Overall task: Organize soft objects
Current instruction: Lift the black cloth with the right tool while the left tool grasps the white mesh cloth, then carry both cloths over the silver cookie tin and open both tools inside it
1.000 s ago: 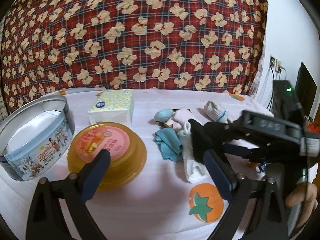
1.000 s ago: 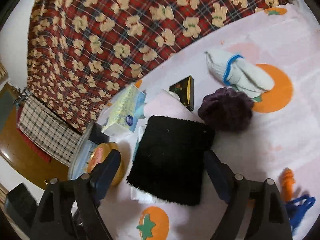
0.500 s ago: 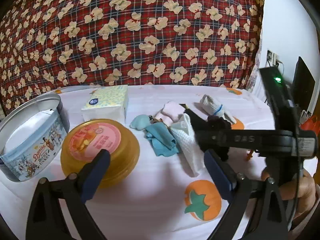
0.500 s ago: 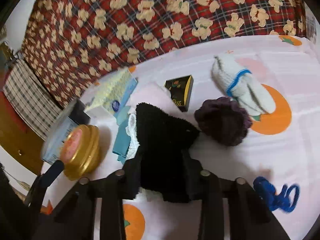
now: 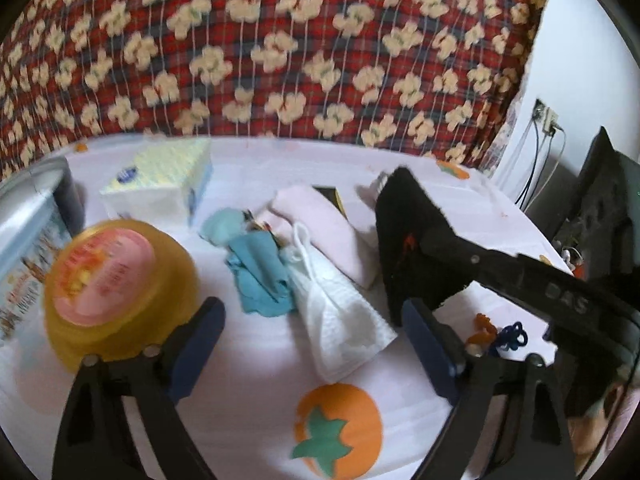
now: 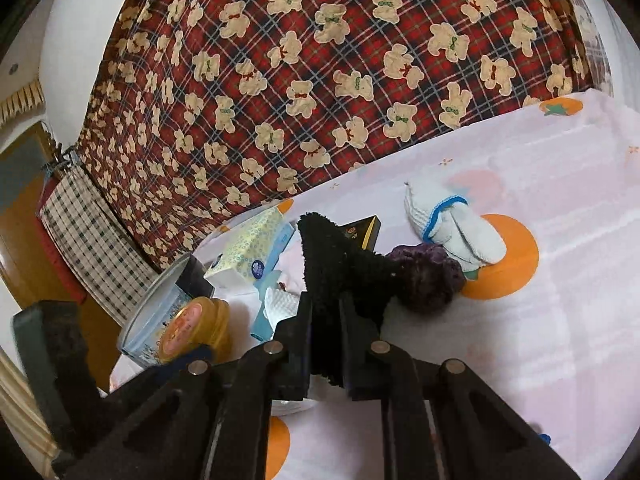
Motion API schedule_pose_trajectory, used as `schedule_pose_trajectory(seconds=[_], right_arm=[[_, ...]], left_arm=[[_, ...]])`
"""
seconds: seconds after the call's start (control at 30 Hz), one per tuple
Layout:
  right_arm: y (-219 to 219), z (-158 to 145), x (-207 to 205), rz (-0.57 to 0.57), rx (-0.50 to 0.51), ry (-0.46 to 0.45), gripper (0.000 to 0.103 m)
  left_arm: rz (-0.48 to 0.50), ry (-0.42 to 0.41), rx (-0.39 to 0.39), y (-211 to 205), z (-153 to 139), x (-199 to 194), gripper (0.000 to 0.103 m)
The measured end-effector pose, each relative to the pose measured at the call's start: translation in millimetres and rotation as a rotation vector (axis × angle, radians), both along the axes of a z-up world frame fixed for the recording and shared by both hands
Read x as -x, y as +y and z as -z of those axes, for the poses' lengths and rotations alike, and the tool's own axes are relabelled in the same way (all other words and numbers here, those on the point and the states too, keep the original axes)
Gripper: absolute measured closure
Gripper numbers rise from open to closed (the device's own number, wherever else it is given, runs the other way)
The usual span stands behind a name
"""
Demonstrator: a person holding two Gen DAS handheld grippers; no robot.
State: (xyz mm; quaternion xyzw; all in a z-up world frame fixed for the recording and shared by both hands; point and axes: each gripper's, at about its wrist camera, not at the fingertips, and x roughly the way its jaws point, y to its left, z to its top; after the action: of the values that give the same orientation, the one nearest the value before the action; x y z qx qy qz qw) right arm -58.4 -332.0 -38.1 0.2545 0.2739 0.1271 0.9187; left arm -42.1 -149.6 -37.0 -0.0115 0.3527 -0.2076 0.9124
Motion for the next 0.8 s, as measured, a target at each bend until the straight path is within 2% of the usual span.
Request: schedule_pose_trajectory(seconds=[0.1,0.13,0.17,0.2,0.27,0.37,0.43,0.63,0.8], right_arm=[[-3.7,-2.0,3.9,0.007,-0.018,-0.028,0.090],[-5.4,-3.1,5.9,0.008,-0.027,-0.041,0.090],[-6.5,-3.9,7.8,0.011,-0.032,-0.051,0.090],[-8.3,-5.3,10.1,0.014,-0.040,-0.066,0.090],[-10.2,-7.1,13.3,0.025,-0.046,-0.085,0.090],[-12.4,-9.0,14.7,0.040,-0.046,-0.098,0.090],[-11.3,-10.5,16.6,0.049,-0.039,-0.105,0.090],[-7.1,-15.1,27.6,0.086,-0.008,-0.118,0.090],[0.8,-32.2,39.8,0.094,-0.007,-0.150,0.090]], left_arm=[[0.006,0.066,-0.014,-13.7,10.4,-8.9,0.045],[0.015,0.105,-0.011,-17.5,16.1,-14.2,0.060],[0.024,0.137,0.001,-18.2,20.5,-17.6,0.070],[0.037,0.172,0.029,-17.9,24.2,-21.1,0.070],[0.036,0.177,0.077,-12.4,22.7,-21.3,0.082],[0.058,0.144,0.102,-8.3,16.1,-14.7,0.083],[0.081,0.105,0.133,-3.2,7.8,-7.1,0.088],[0.150,-0.028,0.173,14.7,-12.9,17.1,0.088],[0.158,-0.062,0.218,34.1,-24.4,21.1,0.088]])
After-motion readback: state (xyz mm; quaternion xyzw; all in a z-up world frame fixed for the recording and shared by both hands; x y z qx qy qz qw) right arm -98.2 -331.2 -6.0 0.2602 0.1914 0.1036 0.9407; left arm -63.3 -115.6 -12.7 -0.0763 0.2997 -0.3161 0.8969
